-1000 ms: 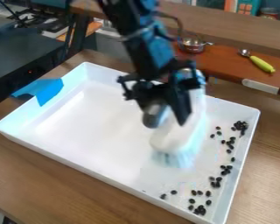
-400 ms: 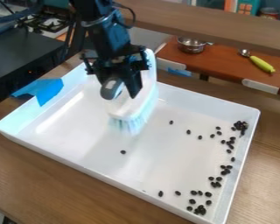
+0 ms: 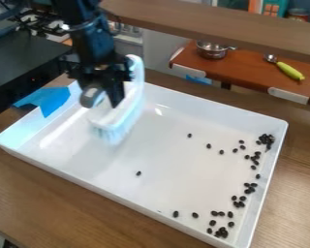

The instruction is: Sweep into pile

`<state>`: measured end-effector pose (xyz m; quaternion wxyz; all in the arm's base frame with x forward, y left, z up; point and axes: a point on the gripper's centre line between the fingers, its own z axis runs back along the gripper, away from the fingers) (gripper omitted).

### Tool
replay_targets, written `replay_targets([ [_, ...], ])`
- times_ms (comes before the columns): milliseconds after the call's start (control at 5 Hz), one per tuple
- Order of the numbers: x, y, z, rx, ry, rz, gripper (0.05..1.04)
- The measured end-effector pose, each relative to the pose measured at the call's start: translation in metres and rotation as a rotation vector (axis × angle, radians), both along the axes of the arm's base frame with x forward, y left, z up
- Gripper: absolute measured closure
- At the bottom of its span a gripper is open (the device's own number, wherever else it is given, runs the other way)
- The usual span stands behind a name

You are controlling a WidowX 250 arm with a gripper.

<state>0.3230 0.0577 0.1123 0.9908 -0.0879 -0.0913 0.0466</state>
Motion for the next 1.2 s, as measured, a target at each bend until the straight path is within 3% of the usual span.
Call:
replay_targets([
  [400,-0.028,0.004,-0.030,0.033,0.092,-0.051,0.592],
  [800,-0.030,-0.023,-0.041,0.029,0.080,-0.050,0.592],
  [1200,-0.020,-0.065,-0.042,-0.034,0.076,-0.004,0.592],
])
